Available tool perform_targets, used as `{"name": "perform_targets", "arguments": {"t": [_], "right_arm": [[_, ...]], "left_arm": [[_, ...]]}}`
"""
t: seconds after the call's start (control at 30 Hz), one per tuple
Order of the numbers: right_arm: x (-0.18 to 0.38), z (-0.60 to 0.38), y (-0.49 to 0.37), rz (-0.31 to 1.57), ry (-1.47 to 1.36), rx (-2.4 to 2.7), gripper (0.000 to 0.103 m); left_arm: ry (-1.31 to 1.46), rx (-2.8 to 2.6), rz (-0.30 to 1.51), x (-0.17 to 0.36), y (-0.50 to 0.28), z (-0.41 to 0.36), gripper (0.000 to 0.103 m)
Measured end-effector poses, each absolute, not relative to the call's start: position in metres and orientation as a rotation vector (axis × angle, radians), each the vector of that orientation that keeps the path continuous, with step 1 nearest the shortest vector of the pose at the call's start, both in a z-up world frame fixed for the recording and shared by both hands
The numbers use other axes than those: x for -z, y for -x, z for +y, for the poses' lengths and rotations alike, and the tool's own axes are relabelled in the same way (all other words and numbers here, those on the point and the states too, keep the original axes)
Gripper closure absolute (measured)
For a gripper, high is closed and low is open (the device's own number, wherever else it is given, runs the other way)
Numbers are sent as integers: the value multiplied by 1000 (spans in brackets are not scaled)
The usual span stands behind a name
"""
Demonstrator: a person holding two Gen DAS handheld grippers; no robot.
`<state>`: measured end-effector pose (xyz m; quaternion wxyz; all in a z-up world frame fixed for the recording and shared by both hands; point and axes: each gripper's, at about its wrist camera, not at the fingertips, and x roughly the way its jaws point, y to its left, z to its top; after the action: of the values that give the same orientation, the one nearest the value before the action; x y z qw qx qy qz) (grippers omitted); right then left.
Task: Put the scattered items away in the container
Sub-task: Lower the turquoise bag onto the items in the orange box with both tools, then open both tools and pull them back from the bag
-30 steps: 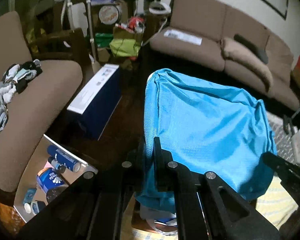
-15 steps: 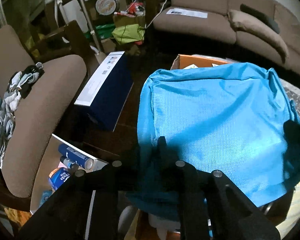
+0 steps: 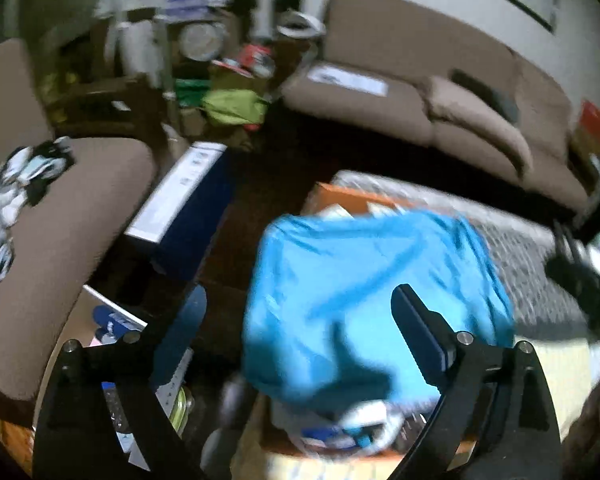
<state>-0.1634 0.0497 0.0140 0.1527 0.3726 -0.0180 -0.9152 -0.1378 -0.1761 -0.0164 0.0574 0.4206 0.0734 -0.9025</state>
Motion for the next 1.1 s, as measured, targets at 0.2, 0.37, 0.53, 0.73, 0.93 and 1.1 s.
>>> {"name": "perform_targets", "arguments": {"t": [0.2, 0.37, 0.53, 0.73, 0.93, 1.1], "right_arm": [[3, 11, 159, 67, -1131, 2513, 74], [38, -14, 166, 91, -1218, 2437, 82], [71, -31, 181, 146, -1272, 2428, 84], [71, -33, 199, 117, -1284, 2433, 85], [48, -19, 182, 40, -1213, 2446, 85], [19, 4, 149, -5, -1140, 2485, 85]], "left_arm": [[-1366, 2785, 278, 32, 144, -154, 49], [-1505, 2667, 285, 74, 168, -159, 78], [-1418, 2694, 181, 91, 175, -155, 76], [-1428, 2710, 160, 92, 183, -154, 75], [-1441, 2714, 327, 79, 177, -173, 74], [-1328, 2744, 348, 46, 152, -174, 44]]}}
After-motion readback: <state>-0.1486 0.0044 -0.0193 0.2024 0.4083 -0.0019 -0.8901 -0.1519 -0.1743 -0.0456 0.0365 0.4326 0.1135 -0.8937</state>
